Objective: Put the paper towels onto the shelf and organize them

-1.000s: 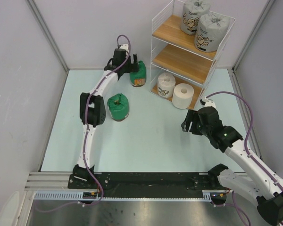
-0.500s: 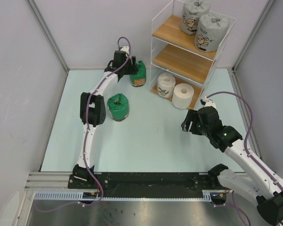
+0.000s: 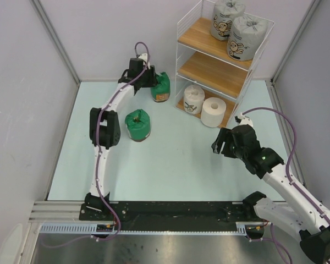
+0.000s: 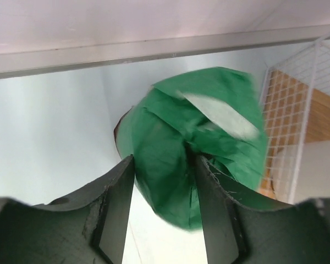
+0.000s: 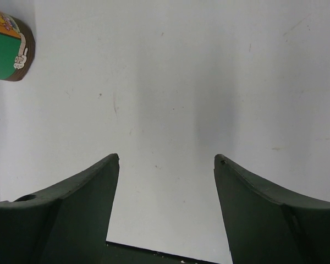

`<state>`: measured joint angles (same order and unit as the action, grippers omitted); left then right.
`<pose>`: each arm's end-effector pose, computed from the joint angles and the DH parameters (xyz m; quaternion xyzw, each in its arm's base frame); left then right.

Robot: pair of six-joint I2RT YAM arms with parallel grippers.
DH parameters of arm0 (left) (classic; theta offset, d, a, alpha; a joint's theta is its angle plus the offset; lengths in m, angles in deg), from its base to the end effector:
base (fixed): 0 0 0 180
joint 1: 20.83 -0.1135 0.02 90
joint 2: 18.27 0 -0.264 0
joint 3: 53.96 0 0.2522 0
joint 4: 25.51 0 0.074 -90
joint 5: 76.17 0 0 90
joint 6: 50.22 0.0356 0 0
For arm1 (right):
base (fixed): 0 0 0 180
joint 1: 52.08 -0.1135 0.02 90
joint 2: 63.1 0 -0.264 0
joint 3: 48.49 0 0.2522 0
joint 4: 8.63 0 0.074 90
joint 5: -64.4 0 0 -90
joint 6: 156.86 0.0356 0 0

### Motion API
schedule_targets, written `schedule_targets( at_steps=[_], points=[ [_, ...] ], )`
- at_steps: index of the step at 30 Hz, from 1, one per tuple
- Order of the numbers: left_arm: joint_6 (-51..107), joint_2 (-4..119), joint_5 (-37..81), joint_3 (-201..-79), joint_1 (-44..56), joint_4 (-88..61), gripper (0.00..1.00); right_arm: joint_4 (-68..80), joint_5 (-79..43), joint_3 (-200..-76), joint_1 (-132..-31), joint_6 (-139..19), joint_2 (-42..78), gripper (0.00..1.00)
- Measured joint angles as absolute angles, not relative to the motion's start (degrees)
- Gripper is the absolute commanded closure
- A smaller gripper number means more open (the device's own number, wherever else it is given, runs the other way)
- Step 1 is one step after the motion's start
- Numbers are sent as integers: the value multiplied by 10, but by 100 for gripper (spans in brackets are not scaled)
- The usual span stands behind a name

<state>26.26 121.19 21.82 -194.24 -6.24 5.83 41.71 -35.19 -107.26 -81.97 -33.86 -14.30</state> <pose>0.5474 -0.1476 0.2332 0.0426 0.8658 -0.1789 0.4654 0.1569 0.0834 0.2851 0.0596 0.9032 0.1534 0.3964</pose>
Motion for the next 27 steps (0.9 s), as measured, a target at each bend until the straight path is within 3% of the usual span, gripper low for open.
schedule_targets(
  at_steps=[9, 15, 16, 17, 24, 27],
  points=[
    [242, 1007, 218, -1819, -72, 67, 50, 417, -357, -1073, -819, -338, -162, 25],
    [238, 866, 224, -1729, -75, 18, 24, 417, -358, -1073, -812, -338, -169, 25],
    [238, 862, 227, -1728, -75, 10, 4, 416, -358, -1073, -812, -338, -169, 26],
    [239, 864, 230, -1728, -75, 4, 0, 416, -358, -1073, -812, -338, -169, 25],
    [222, 1017, 280, -1810, -80, 9, 0, 416, -359, -1073, -809, -339, -168, 25],
    [213, 1093, 296, -1855, -84, 30, 9, 416, -364, -1073, -807, -341, -168, 25]
  ],
)
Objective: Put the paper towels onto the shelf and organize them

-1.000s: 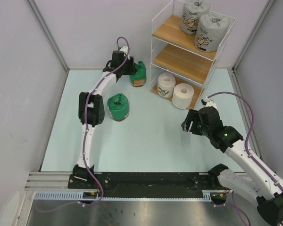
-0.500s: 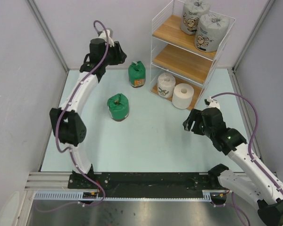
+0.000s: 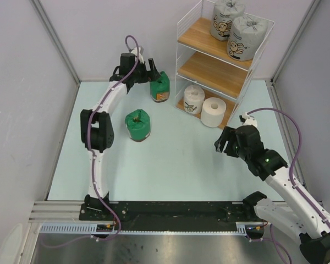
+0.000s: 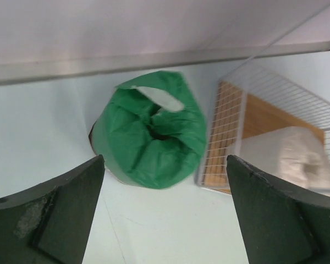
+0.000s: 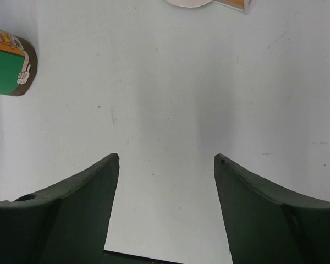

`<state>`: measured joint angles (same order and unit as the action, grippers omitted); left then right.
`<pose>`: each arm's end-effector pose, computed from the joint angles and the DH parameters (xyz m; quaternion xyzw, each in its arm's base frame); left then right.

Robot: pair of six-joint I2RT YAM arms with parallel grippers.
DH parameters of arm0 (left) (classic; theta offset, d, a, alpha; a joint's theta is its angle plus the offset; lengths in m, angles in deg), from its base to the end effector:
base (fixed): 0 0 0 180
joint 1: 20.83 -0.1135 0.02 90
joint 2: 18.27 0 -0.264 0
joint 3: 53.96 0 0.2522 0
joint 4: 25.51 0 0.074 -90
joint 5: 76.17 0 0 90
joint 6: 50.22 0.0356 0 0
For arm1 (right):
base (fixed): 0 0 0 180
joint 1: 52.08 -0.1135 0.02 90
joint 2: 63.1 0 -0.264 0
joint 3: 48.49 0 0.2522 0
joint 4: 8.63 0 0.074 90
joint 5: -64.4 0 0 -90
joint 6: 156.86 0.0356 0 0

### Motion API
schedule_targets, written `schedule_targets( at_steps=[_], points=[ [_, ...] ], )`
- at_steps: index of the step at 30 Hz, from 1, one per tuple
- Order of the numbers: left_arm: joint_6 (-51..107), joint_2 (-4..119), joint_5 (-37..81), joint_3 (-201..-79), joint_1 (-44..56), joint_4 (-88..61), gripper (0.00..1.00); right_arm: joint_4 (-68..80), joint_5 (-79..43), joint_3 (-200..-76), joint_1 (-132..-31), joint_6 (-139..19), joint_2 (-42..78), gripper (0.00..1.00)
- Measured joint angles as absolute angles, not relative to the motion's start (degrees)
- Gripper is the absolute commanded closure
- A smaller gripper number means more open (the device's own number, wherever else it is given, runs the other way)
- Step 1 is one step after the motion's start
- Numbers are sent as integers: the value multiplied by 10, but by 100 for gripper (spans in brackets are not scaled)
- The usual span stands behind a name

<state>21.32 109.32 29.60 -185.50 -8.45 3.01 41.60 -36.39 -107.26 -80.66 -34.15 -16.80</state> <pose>0.5167 -0.1233 0.2951 0.0298 0.8362 -0.2536 0.4854 0.1525 0.0755 0.2921 0.0736 0.8918 0.1508 0.4201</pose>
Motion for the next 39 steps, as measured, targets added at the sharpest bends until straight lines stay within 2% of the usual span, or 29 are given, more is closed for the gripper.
schedule_targets(
  at_steps=[1, 7, 39],
  points=[
    [212, 1115, 296, -1871, -86, 38, 15, 416, -367, -1073, -805, -343, -168, 25],
    [208, 1181, 290, -1954, -94, 80, 21, 416, -373, -1073, -794, -352, -160, 25],
    [229, 1247, 249, -1972, -80, 55, 20, 413, -371, -1073, -759, -382, -143, 25]
  ],
)
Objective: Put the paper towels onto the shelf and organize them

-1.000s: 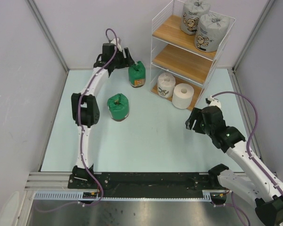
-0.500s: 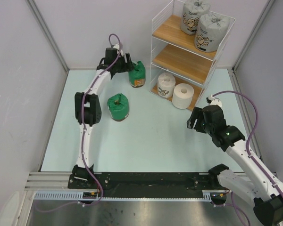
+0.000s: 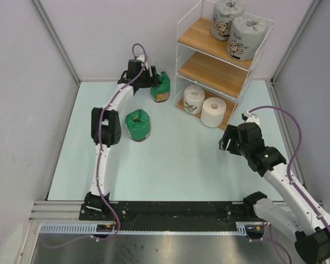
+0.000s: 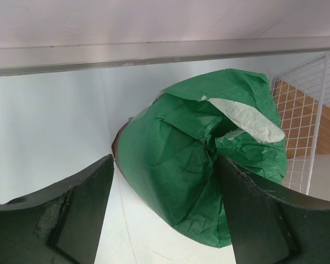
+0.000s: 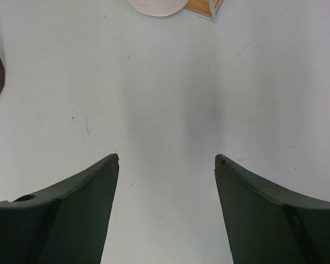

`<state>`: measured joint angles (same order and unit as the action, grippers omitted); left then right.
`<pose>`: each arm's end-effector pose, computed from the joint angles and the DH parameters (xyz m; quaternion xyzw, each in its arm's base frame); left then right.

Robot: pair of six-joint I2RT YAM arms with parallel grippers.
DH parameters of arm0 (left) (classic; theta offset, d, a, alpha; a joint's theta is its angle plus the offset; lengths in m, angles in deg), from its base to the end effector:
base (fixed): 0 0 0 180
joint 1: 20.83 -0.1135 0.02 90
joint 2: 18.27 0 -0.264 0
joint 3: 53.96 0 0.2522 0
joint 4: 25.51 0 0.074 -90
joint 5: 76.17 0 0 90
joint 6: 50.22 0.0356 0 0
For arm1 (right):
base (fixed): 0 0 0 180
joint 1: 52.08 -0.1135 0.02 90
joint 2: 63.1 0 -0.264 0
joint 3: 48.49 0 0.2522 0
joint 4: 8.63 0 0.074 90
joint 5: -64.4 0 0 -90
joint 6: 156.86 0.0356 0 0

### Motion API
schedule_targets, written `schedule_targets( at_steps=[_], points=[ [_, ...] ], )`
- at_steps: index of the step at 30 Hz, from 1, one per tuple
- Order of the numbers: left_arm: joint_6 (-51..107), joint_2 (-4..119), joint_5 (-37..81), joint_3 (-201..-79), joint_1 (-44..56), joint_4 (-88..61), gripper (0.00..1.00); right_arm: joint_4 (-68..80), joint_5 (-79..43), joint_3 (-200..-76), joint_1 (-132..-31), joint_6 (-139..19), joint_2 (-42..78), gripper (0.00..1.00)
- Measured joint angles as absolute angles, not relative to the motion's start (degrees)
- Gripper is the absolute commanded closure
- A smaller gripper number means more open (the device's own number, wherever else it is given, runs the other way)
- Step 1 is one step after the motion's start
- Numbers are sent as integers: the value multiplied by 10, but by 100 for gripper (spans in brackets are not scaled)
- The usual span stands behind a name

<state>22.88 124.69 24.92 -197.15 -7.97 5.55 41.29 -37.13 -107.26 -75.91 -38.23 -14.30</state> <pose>0.5605 -0.1350 0.2177 0.0172 0.8667 -0.2074 0.4533 0.1657 0.0654 0.2859 0.0802 0.8990 0.1044 0.4178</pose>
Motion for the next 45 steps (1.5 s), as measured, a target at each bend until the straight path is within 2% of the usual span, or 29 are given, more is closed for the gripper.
schedule_targets(
  at_steps=[2, 7, 14, 17, 20, 31, 35, 40, 45],
  points=[
    [232, 1249, 245, -1972, -75, 53, 21, 413, -371, -1073, -758, -382, -143, 25],
    [244, 1250, 231, -1973, -63, 50, 31, 413, -371, -1073, -758, -383, -143, 25],
    [264, 1250, 208, -1976, -53, 52, 59, 413, -371, -1073, -758, -384, -143, 25],
    [270, 1250, 204, -1977, -53, 54, 75, 413, -371, -1073, -757, -385, -143, 25],
    [278, 1250, 202, -1979, -52, 58, 82, 413, -367, -1073, -756, -385, -143, 25],
    [289, 1194, 200, -1930, -51, 110, 85, 412, -351, -1073, -756, -382, -143, 25],
    [289, 1149, 206, -1915, -51, 138, 90, 412, -345, -1073, -755, -380, -143, 25],
    [289, 1026, 223, -1854, -51, 141, 94, 413, -350, -1073, -755, -380, -152, 25],
    [285, 837, 246, -1703, -50, 108, 100, 412, -356, -1073, -754, -380, -168, 25]
  ],
)
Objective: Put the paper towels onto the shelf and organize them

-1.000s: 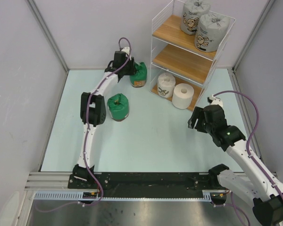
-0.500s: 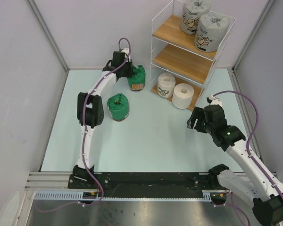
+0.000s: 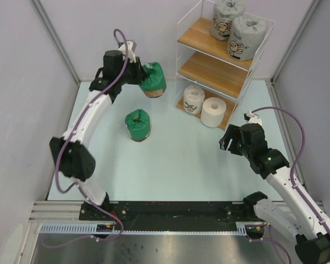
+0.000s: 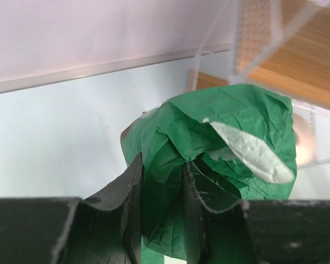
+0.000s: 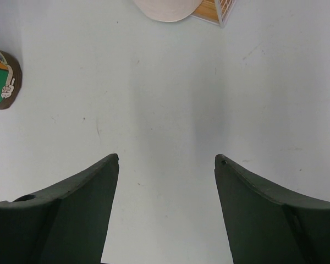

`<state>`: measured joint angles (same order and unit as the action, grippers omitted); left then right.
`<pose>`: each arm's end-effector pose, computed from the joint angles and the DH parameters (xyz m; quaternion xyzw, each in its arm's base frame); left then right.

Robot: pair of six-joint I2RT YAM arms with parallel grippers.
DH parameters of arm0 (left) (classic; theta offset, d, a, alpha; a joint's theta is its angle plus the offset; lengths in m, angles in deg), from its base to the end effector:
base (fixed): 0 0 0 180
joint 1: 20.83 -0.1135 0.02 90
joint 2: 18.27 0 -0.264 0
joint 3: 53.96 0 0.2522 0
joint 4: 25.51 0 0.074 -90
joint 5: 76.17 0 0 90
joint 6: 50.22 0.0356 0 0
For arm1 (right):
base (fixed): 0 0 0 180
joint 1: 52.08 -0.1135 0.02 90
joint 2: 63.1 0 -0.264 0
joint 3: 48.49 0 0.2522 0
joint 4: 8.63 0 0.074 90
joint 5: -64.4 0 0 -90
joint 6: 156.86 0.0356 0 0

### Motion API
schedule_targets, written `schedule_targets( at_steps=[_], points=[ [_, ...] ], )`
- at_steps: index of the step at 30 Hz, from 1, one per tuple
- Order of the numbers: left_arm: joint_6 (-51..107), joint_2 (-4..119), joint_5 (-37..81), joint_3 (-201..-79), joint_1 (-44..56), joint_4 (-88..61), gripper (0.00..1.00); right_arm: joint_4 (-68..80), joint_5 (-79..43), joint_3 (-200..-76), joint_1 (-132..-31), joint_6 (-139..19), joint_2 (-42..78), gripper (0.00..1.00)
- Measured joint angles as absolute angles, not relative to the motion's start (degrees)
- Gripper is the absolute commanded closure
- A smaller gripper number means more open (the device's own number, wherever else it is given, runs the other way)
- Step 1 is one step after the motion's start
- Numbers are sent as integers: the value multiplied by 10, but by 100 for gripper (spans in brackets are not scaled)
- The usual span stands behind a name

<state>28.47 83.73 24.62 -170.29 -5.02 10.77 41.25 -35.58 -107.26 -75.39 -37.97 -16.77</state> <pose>0.4026 -0.1209 0.3934 0.0850 0.8224 -0.2064 0.5233 0.1591 0.0618 0.2925 0.0819 0.8903 0.1240 0.4304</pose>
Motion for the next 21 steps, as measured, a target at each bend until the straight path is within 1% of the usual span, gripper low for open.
schedule_targets(
  at_steps=[5, 10, 12, 17, 21],
  points=[
    [279, 681, 264, -1557, -40, 80, 100, 412, -357, -1073, -752, -380, -164, 25],
    [275, 597, 274, -1459, 12, 68, 100, 412, -357, -1073, -752, -380, -155, 25],
    [271, 588, 277, -1445, 32, 68, 100, 412, -356, -1073, -752, -379, -154, 26],
    [268, 587, 292, -1443, 131, 28, 99, 412, -356, -1073, -751, -369, -157, 26],
    [268, 612, 327, -1471, 157, -9, 100, 418, -358, -1073, -751, -360, -180, 26]
  ],
)
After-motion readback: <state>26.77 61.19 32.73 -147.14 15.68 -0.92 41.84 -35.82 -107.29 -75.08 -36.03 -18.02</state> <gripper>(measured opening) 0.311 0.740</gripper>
